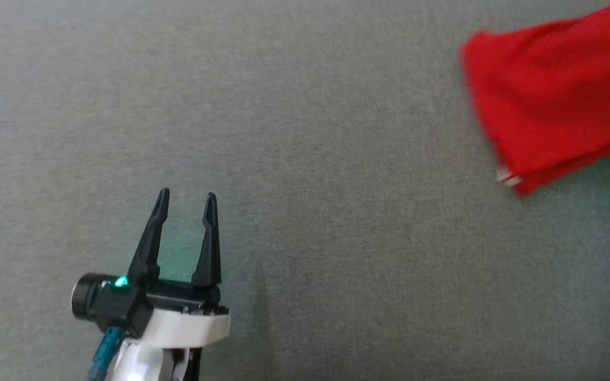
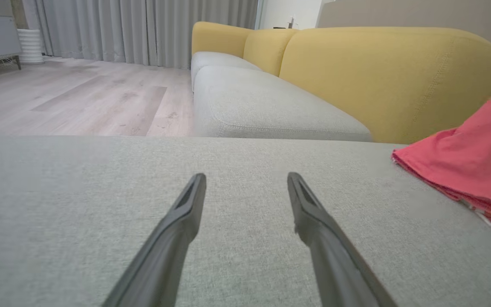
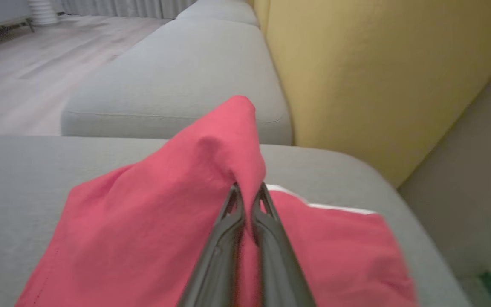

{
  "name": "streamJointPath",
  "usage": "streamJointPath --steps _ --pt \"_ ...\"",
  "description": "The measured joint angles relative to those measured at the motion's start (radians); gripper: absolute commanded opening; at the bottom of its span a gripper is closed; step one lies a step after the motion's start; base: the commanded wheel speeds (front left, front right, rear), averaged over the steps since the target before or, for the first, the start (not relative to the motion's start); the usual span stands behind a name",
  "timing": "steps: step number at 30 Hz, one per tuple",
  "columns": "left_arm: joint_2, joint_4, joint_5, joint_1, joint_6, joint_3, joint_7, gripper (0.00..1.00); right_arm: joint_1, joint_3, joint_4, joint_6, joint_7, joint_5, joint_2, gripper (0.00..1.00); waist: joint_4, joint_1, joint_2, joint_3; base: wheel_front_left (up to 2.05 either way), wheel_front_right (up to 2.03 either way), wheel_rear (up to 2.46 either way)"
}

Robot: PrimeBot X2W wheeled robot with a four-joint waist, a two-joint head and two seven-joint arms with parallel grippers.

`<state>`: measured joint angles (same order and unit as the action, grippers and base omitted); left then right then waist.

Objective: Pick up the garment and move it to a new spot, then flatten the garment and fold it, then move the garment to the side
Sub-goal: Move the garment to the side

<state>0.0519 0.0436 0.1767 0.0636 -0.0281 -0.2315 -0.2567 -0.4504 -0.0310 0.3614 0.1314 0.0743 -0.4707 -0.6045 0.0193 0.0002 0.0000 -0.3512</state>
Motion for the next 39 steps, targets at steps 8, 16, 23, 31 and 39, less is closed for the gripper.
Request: streamJointPath --steps 8,16,23,31,39 --pt "0.000 0.013 0.000 0.049 -0.009 -0.008 0.000 1.00 0.127 0.290 -0.240 0.000 0.173 0.131 -0.011 1.00 0.028 -0.0001 0.0000 -0.067 0.00 0.00 0.00" --pt "0.000 0.036 0.002 0.064 -0.012 -0.019 0.000 1.00 0.218 0.282 -0.404 0.000 0.156 0.319 0.166 1.00 0.008 -0.0002 0.0000 -0.030 0.00 0.00 0.00" --pt "0.000 0.049 0.021 0.020 0.013 -0.027 0.000 1.00 0.288 0.136 -0.203 0.000 -0.059 0.376 0.401 1.00 -0.033 -0.0004 0.0000 0.068 0.00 0.00 0.00" --pt "0.000 0.053 0.035 -0.058 0.057 -0.024 0.000 1.00 0.358 -0.111 -0.023 0.000 -0.318 0.332 0.508 1.00 -0.103 -0.0005 0.0000 0.183 0.00 0.00 0.00" --pt "0.000 -0.018 0.013 -0.178 0.080 0.028 0.000 1.00 0.504 -0.058 -0.236 0.000 -0.327 0.332 0.546 1.00 -0.153 -0.0005 0.0000 0.308 0.00 0.00 0.00"
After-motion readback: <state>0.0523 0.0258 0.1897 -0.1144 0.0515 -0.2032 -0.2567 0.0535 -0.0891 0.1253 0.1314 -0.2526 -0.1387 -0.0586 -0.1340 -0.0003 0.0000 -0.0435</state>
